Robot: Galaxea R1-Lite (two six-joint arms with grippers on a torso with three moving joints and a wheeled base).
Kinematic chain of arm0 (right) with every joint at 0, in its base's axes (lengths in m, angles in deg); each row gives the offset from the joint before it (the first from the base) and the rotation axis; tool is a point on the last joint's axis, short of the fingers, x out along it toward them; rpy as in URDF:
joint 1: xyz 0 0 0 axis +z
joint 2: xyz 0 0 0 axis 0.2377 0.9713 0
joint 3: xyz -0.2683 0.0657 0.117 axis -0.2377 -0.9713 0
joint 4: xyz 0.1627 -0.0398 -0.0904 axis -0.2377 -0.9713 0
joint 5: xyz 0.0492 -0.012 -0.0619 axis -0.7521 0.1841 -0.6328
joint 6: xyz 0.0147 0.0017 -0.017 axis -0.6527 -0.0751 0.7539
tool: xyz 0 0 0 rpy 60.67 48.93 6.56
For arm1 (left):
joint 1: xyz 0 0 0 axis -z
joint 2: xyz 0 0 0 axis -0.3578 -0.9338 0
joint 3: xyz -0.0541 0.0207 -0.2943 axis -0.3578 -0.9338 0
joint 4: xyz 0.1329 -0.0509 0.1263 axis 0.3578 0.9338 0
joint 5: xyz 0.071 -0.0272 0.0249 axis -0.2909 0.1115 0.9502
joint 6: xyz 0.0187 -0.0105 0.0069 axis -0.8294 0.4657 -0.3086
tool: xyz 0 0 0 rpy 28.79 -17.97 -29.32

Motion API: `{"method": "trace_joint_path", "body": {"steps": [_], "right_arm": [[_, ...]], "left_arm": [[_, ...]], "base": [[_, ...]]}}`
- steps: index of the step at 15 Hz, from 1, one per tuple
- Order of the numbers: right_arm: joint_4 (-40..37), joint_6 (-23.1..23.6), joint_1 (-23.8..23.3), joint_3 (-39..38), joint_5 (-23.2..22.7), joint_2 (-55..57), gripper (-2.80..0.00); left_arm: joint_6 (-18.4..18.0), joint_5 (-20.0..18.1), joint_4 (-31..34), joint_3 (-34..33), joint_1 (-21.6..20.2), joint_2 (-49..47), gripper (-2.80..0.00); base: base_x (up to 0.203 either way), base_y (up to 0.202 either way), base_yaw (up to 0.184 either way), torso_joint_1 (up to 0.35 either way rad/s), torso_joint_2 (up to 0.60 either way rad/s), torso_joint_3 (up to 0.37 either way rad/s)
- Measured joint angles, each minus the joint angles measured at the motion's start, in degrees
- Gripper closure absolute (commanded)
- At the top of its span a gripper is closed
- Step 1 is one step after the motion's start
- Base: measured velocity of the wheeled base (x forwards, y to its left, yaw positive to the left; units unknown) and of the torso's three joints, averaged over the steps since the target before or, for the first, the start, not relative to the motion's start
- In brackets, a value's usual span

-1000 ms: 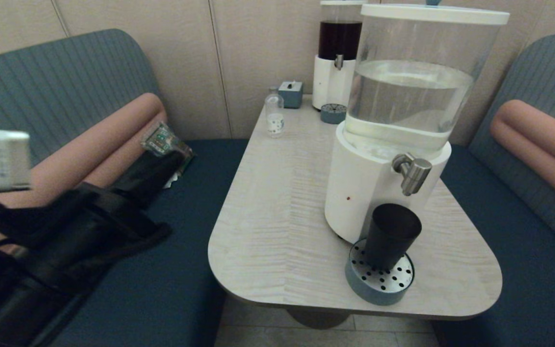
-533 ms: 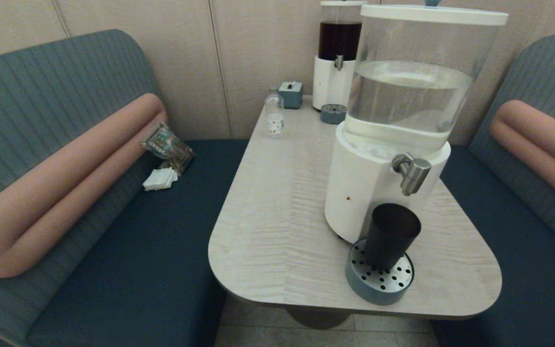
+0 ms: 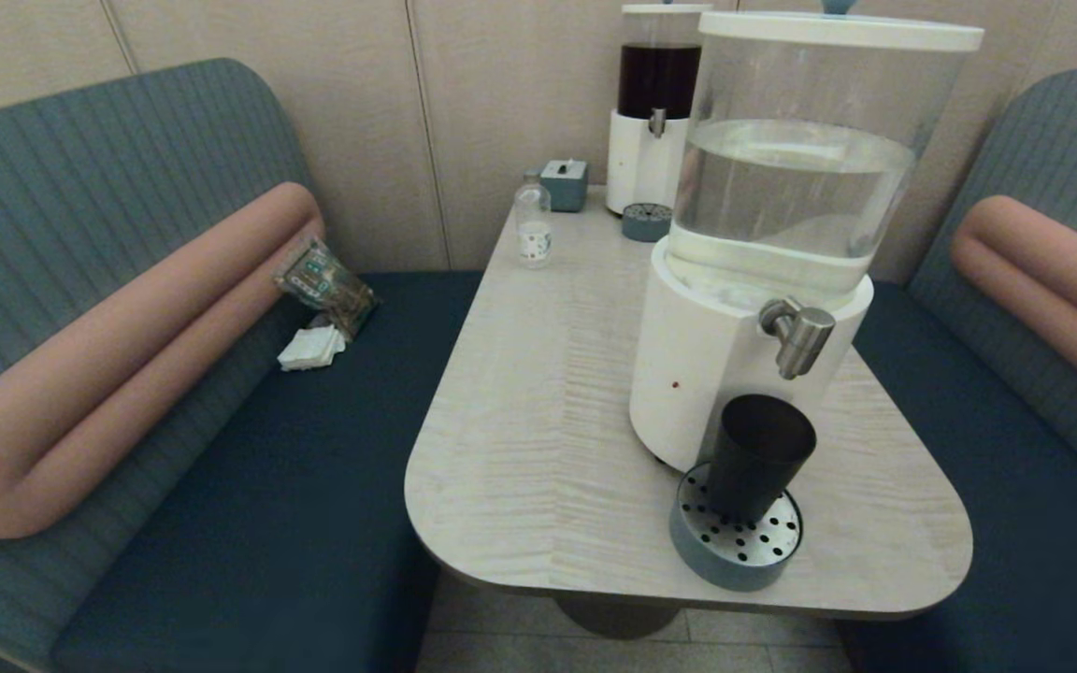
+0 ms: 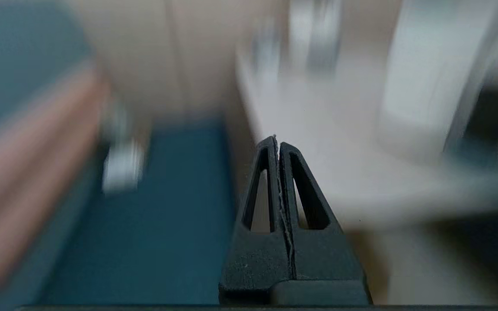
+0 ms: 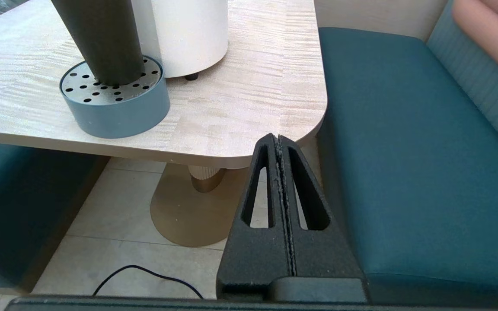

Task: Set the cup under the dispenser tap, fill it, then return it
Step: Turn on the faucet

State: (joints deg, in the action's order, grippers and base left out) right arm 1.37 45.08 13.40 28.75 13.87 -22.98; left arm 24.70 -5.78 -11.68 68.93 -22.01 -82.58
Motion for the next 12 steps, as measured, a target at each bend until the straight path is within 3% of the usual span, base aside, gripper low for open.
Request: {"method": "trace_joint_path", "body": {"steps": [2,8,12], "right_arm": [[0.0,0.0,0.0,0.0,0.0,0.0,0.0],[0.0,0.0,0.02,0.0,0.0,0.0,0.0],[-0.15,0.1,0.02,0.0,0.13,0.0,0.0]], "left_arm": [[-3.66,1.84,4.02,-5.6,-0.11,2.18,0.0],[-5.46,11.92,13.93,-8.12,-0.16,3.7,0.0],[-4.73,12.25,14.16,-8.25,-0.16,3.72,0.0]], "base": [[0.0,0.0,0.0,0.0,0.0,0.0],[0.0,0.0,0.0,0.0,0.0,0.0],[0.0,0.0,0.0,0.0,0.0,0.0]]}}
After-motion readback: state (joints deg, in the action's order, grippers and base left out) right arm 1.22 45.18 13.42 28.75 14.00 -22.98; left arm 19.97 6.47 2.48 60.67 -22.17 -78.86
